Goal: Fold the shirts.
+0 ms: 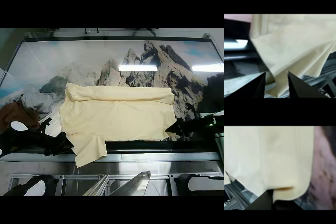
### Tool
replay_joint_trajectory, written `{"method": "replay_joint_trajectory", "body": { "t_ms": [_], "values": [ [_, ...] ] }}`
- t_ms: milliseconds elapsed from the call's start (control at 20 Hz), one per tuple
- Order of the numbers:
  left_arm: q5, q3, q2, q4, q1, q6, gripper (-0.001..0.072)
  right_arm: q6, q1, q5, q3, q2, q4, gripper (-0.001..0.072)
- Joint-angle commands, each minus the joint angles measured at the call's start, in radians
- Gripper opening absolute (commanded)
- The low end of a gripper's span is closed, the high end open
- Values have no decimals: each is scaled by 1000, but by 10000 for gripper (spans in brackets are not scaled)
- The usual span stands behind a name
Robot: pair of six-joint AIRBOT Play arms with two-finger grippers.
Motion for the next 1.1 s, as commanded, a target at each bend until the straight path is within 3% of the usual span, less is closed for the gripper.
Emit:
{"method": "replay_joint_trajectory", "body": {
  "t_ms": [0, 150, 200, 350, 400, 450, 600, 800, 1050],
  "values": [
    [151, -88, -45, -212, -1, 104, 296, -2, 2, -81, 0, 0, 46, 16],
    [167, -97, -145, -223, -1, 170, 282, -21, 2, -60, 0, 0, 96, 16],
    [161, -97, -166, -260, 0, 217, 224, -26, 2, -55, 0, 0, 118, 16],
    [149, -97, -197, -426, 0, 338, 226, -25, 1, -40, 2, 3, 144, 16],
    [135, -97, -198, -449, 0, 354, 163, -25, 1, -31, 3, 7, 143, 16],
    [118, -97, -194, -449, 3, 368, 18, -24, -1, -17, 5, 11, 143, 16],
    [25, -96, -140, -446, 63, 368, 24, -23, -23, 49, 33, 32, 140, 15],
    [-130, -47, 29, -451, 272, 361, 24, 8, -94, 178, 89, 67, 143, 16],
    [-241, 13, 186, -449, 424, 330, 25, 29, -125, 217, 94, 100, 151, 16]
  ]
}}
